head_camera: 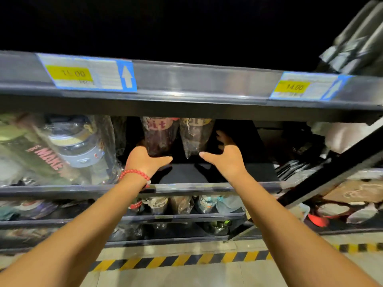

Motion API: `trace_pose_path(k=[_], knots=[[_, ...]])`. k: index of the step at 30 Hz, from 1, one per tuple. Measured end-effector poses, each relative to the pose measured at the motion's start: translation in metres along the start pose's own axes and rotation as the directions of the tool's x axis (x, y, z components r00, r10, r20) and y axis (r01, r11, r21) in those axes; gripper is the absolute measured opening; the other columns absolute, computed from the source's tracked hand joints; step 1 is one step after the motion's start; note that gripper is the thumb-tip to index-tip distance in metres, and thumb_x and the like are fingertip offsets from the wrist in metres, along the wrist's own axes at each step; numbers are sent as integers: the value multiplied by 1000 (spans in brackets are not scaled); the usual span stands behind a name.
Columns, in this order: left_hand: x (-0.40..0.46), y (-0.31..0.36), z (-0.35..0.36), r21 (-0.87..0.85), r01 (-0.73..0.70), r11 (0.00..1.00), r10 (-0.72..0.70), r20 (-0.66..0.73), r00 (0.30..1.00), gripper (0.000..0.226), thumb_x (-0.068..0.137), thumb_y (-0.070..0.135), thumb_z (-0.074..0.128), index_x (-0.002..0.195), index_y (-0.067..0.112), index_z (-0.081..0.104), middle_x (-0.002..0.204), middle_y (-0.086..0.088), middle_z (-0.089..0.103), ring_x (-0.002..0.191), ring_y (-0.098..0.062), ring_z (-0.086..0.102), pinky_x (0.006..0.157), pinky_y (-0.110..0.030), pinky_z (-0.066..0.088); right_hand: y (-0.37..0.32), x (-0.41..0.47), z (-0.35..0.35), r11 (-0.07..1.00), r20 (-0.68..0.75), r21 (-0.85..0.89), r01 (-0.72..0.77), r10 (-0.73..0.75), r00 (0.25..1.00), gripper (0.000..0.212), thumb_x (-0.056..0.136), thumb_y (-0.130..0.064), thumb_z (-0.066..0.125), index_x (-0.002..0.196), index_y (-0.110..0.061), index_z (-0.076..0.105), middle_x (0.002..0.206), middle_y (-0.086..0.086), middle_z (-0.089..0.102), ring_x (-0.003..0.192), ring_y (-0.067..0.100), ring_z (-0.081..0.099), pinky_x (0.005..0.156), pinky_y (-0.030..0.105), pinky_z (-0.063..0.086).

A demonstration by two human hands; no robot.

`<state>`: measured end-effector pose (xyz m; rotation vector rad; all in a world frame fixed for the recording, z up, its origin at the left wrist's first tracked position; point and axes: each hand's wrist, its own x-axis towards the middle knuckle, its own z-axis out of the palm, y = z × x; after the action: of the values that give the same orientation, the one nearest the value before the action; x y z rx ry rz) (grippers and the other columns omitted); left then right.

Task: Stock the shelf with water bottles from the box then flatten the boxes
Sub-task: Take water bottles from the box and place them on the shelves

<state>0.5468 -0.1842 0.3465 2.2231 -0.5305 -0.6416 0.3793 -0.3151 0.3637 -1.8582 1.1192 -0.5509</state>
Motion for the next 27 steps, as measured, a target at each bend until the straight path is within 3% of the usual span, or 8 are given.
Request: trace_pose_path(k=[2,4,6,9,12,15,22,27], knots=[[-37,10,-6,123,-221,967,213,80,974,72,74,33,77,132,2,46,134,-13,50,123,-29,47,96,-36,41,-2,-43,-14,985,48,-169,29,-21,999,73,84,-25,72,145,-12,35,147,6,39,136,22,36,110,35,33],[-77,10,-14,230,-359,905,319,193,928,82,80,36,72,145,11,30,149,-6,34,136,-23,33,110,-33,29,-2,-90,-24,959,65,-281,42,-24,998,66,88,-26,67,145,-13,35,149,5,37,137,21,34,111,35,30],[-112,4,-17,364,-522,771,465,238,853,70,84,36,65,143,15,34,145,-6,40,133,-23,38,109,-32,31,-1,-136,-29,925,43,-379,-2,19,999,56,90,-28,63,140,-14,41,143,5,42,132,23,38,106,33,33],[-155,-9,-15,438,-744,505,660,361,659,58,63,33,73,116,14,56,107,-12,66,97,-31,65,81,-40,56,7,-207,-29,851,-10,-517,-90,100,995,44,85,-27,62,126,-16,49,124,5,51,117,26,46,91,35,42],[-195,-17,-13,458,-816,352,612,547,571,69,46,43,85,106,16,66,104,-5,68,93,-27,67,76,-37,57,17,-275,-17,747,-119,-648,-149,94,988,58,63,-29,81,115,-13,61,115,5,62,102,30,60,79,35,54],[-235,-31,-13,396,-897,199,617,660,428,64,42,47,86,96,19,68,97,-2,69,87,-23,68,69,-35,57,25,-335,1,749,-261,-620,-234,85,962,67,40,-33,87,101,-15,66,99,4,67,82,28,65,58,31,55],[-292,-83,1,79,-994,-75,488,872,32,69,39,51,86,98,21,66,98,-2,68,88,-23,68,64,-34,58,25,-448,50,698,-523,-455,-553,294,800,61,38,-28,82,96,-19,63,100,0,65,84,24,63,61,30,55],[-331,-94,15,-75,-980,-184,386,912,-142,74,31,51,88,95,18,72,96,-4,71,85,-23,70,64,-35,59,21,-507,60,569,-645,-303,-764,468,604,56,36,-30,85,88,-21,68,93,0,67,78,21,65,58,28,54]])
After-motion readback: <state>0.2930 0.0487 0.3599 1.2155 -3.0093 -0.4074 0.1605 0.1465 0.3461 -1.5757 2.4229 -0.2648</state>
